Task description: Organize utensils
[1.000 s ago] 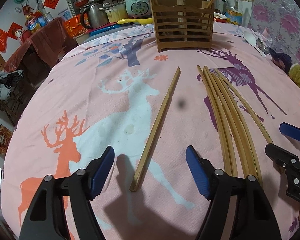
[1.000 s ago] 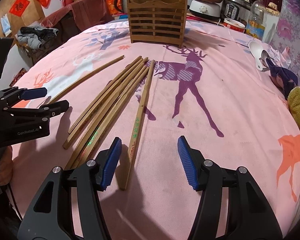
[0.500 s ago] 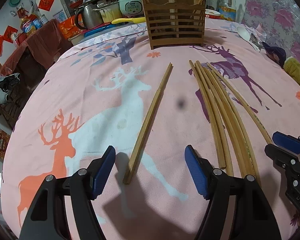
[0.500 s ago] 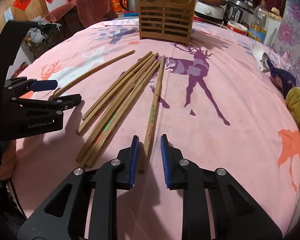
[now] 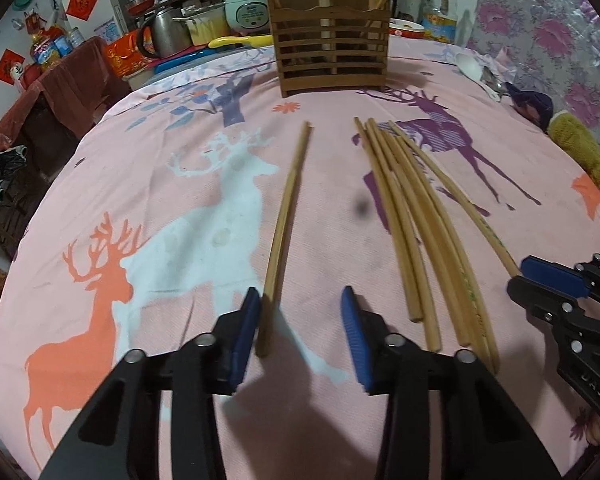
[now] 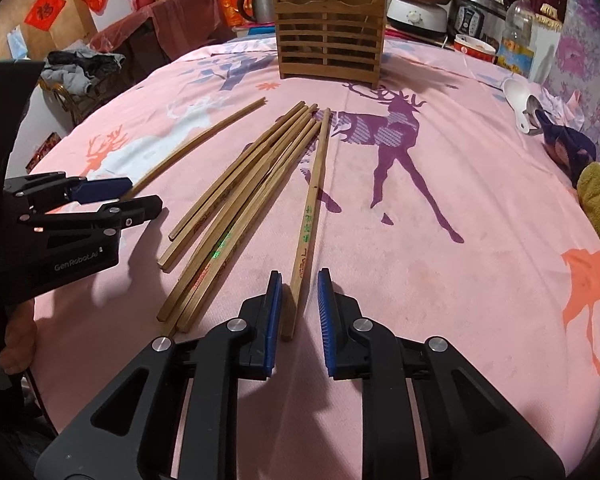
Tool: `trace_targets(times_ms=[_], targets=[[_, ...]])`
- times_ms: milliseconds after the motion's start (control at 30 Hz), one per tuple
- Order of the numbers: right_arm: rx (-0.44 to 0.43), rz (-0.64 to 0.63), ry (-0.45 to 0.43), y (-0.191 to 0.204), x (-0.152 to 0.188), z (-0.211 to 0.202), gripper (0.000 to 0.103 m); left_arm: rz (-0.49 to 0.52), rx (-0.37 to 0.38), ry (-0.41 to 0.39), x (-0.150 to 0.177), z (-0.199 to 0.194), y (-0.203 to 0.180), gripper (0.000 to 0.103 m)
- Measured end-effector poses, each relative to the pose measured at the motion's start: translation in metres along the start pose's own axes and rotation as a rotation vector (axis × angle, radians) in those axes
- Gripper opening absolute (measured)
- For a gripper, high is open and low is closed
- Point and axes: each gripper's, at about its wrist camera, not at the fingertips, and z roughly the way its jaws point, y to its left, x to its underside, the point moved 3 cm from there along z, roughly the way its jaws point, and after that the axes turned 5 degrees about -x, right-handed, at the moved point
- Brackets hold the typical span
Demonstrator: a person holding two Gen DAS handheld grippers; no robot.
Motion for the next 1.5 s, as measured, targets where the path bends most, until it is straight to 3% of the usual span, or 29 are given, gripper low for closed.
trace_targets(times_ms=[300,367,433,533,667,800,933,1100,1167,1267,1500], targets=[[0.021,-0.019,0.002,0.003,0.0,0.0,0.02,0.004,0.013,-0.002,0.003,-0.003,-0.003,0.033],[-0.004,-0.01,-0.002,0.002,0.0,-0.001,0.013,0.001,0.032,-0.002,0.004,-0.004,-0.002,0.027],[-0.028,0.018,-0.014,-0.002,0.001,-0.003,0.008,-0.009,0.061,0.003,0.004,-0.004,0.0,0.012],[-0.063,0.081,-0.024,-0.016,0.003,-0.007,0.007,-0.038,0.086,0.012,0.005,-0.004,0.006,0.008],[-0.112,0.144,-0.047,-0.029,0.005,-0.012,0.007,-0.096,0.142,0.024,0.003,-0.001,0.017,0.008],[-0.12,0.13,-0.041,-0.026,0.004,-0.01,0.013,-0.095,0.141,0.021,0.003,-0.001,0.016,0.008],[-0.118,0.107,-0.028,-0.021,0.006,-0.01,0.023,-0.081,0.153,0.018,0.003,-0.002,0.013,0.016],[-0.061,0.068,-0.017,-0.015,0.007,-0.007,0.019,-0.069,0.161,0.013,0.005,-0.003,0.012,0.02],[-0.062,0.07,-0.022,-0.016,0.008,-0.008,0.008,-0.066,0.167,0.012,0.006,-0.005,0.012,0.02],[-0.075,0.082,-0.022,-0.018,0.009,-0.007,0.008,-0.066,0.19,0.013,0.009,-0.008,0.013,0.02],[-0.061,0.061,-0.016,-0.014,0.009,-0.007,0.009,-0.034,0.157,0.011,0.012,-0.009,0.007,0.022]])
